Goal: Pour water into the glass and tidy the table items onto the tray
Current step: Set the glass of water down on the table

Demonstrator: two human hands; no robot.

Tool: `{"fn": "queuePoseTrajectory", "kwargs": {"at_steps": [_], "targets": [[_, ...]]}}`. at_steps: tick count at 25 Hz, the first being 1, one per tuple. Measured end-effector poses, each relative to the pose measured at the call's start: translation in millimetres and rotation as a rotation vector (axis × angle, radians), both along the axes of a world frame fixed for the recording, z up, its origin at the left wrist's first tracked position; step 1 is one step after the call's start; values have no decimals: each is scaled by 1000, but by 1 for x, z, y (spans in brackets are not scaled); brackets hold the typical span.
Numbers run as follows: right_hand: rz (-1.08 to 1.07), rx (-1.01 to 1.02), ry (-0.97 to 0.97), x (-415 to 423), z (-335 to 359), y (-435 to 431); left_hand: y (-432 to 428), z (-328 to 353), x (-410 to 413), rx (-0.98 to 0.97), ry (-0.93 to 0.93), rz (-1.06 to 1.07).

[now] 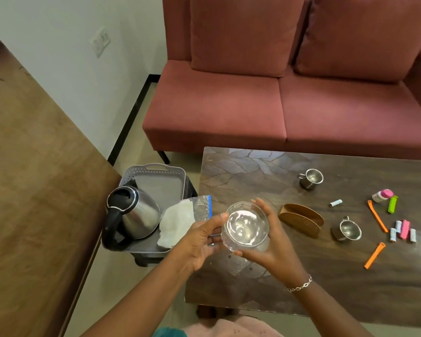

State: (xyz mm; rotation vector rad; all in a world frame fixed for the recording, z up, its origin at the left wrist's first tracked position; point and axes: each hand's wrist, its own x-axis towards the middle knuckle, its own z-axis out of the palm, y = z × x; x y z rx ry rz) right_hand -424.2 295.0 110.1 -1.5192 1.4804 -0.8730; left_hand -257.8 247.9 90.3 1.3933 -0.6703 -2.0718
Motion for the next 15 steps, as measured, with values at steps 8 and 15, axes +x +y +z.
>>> {"fn": "queuePoseTrajectory", "kwargs": {"at_steps": [8, 15], "targets": [[38, -55, 403, -40, -1, -10, -12, -16, -46, 33, 28, -38], [146, -43, 539, -100, -22, -47, -32, -36, -102, 100, 68, -31]]}}
